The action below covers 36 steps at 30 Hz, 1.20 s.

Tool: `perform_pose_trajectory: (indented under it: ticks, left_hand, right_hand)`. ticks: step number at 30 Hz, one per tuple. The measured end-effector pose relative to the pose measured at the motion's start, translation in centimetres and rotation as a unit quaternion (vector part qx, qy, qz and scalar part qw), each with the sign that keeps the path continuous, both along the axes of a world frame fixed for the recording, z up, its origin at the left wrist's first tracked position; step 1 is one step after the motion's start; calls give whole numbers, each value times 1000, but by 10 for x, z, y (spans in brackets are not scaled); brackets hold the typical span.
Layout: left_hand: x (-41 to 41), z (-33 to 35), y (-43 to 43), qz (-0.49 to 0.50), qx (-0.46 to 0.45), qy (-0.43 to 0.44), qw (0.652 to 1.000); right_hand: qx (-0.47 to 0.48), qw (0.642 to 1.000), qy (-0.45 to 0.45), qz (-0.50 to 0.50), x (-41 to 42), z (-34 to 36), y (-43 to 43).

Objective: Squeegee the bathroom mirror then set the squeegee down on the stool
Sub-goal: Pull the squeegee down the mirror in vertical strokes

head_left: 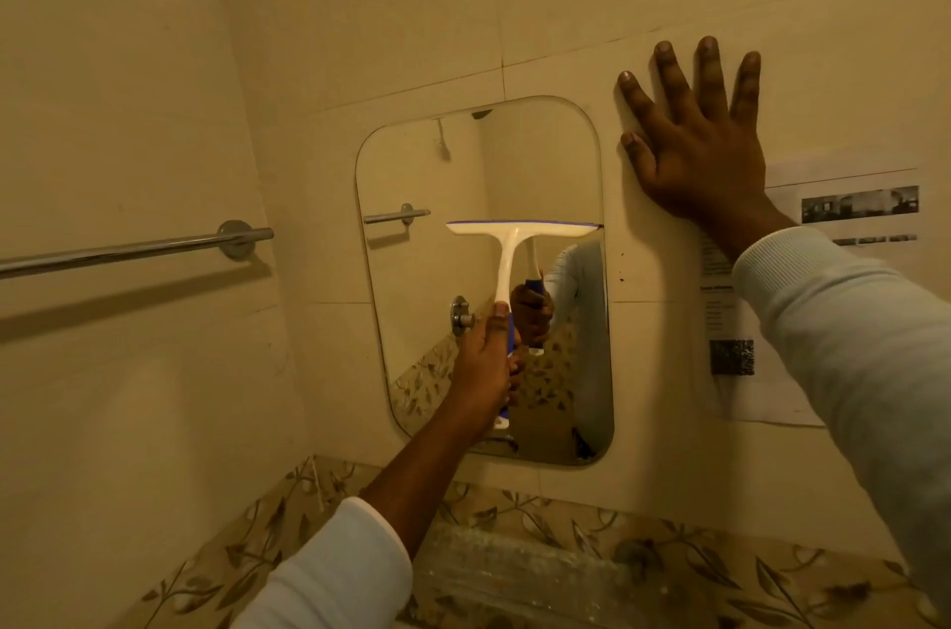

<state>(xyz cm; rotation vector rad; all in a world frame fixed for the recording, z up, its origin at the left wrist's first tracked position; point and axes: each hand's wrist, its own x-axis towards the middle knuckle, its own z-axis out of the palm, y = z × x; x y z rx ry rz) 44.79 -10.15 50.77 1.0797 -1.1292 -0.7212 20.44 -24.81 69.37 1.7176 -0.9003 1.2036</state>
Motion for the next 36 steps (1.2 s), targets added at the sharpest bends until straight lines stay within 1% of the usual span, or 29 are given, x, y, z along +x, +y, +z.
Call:
perform_pose_trajectory:
  ticks: [4,17,22,29,36]
  left_hand:
    - [2,-22,1,6,8,-5,1000]
    - [-3,-82,16,-3,82,40,996]
    - [-5,-105,23,-16,97,61,993]
    - [-7,-118,24,-9,121,85,989]
    - [-11,-159,31,-23,129,67,989]
  right_hand:
    - [3,1000,-1,-1,0,-1,1]
    - [10,1000,0,8,0,0,5]
    - [8,1000,-3,10,1,0,5]
    - [10,1000,-3,17,2,0,7]
    - [11,1000,-2,11,1,0,8]
